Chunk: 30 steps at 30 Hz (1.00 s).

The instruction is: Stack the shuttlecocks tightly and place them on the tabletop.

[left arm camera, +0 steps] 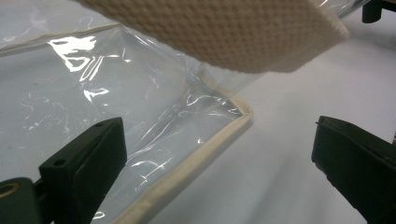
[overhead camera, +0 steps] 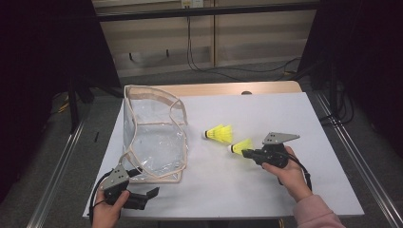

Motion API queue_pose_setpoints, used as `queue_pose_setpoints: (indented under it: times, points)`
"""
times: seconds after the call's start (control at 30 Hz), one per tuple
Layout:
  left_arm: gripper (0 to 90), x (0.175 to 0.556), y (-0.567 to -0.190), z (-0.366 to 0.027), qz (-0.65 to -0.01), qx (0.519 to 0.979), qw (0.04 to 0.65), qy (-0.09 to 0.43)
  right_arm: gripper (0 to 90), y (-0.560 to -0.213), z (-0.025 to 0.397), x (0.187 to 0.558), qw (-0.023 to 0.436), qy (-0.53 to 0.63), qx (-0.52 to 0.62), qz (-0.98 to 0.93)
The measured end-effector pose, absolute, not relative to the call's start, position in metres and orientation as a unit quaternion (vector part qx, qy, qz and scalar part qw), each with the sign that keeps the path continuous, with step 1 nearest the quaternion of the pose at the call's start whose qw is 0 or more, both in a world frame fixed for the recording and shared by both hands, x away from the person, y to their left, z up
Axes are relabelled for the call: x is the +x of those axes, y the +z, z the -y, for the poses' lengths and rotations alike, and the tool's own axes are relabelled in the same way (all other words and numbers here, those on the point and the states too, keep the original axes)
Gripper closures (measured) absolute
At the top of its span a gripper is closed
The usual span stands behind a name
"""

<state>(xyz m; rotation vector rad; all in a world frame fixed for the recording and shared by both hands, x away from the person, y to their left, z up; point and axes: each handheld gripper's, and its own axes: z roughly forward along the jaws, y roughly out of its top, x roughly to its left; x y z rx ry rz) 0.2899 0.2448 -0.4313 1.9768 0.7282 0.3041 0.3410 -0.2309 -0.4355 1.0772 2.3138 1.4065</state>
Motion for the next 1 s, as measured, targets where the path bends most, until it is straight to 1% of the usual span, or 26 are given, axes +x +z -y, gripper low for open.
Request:
queue_pose_setpoints:
  times: [1.0]
  points:
    - [3.1,0.290,-0.431,-0.245,-0.298,0.812,0.485,0.124,89.8,-0.431,0.243,0.346,0.128,0.485,0.380,-0.777]
